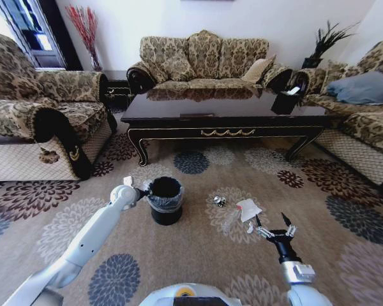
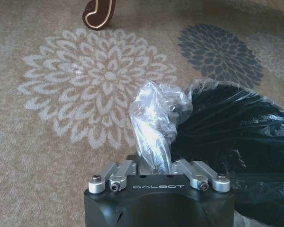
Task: Move to the front of the table and pick up the trash from the floor, then place it into the trash bin.
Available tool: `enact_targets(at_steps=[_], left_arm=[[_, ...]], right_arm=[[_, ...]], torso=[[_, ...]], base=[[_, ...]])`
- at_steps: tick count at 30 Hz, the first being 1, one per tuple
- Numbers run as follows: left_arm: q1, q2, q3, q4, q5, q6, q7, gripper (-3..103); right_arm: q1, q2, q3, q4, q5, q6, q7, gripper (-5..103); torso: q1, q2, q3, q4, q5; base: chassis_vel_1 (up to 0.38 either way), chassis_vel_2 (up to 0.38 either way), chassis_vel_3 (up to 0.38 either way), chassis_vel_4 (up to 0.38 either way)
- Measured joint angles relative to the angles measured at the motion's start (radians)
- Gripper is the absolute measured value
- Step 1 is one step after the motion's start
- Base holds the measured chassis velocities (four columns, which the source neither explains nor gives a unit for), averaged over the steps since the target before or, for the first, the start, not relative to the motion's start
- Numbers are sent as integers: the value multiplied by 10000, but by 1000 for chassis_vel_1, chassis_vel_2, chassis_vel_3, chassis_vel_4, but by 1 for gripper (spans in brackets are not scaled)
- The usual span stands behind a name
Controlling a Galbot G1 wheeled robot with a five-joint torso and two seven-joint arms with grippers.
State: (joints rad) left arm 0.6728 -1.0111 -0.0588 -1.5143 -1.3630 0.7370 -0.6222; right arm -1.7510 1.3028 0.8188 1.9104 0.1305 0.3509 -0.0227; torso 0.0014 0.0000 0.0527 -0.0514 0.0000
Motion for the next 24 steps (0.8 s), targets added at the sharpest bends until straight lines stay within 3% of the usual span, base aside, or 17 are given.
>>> enact_targets(at_steps=[1,3,7,14,17,24], left_arm=[[-1,14,5,5,13,-2,54,23],[-1,40,23,5,46,-4,63,23],[53,233,58,-181,138,1,62,6],[291,775,34,-847,24,-5,-7,3],[480,1401,-27,-1403,-168,-5,-78,3],[974,2590,-198,-2386,-341,-5,-103,3]], right_arm=[[93,-127,33,-94,27,-138,62,100],[160,-228,49,-155,80,-250,79,100],[293,-1101,27,-492,426,-803,10,100],[508,-2495,-302,-1060,1181,-1322,-225,100],[918,-3253,-845,-1675,2612,-1905,-282,100],[1812,-3988,-1913,-2903,3663,-2417,-379,100]], torso=[[0,0,0,-2,-1],[0,0,0,-2,-1],[0,0,1,5,0],[0,0,0,3,5],[1,0,0,5,-1],[0,0,-1,4,2]], base=[[0,0,0,0],[0,0,0,0],[0,0,0,0],[0,0,0,0],[0,0,0,0],[0,0,0,0]])
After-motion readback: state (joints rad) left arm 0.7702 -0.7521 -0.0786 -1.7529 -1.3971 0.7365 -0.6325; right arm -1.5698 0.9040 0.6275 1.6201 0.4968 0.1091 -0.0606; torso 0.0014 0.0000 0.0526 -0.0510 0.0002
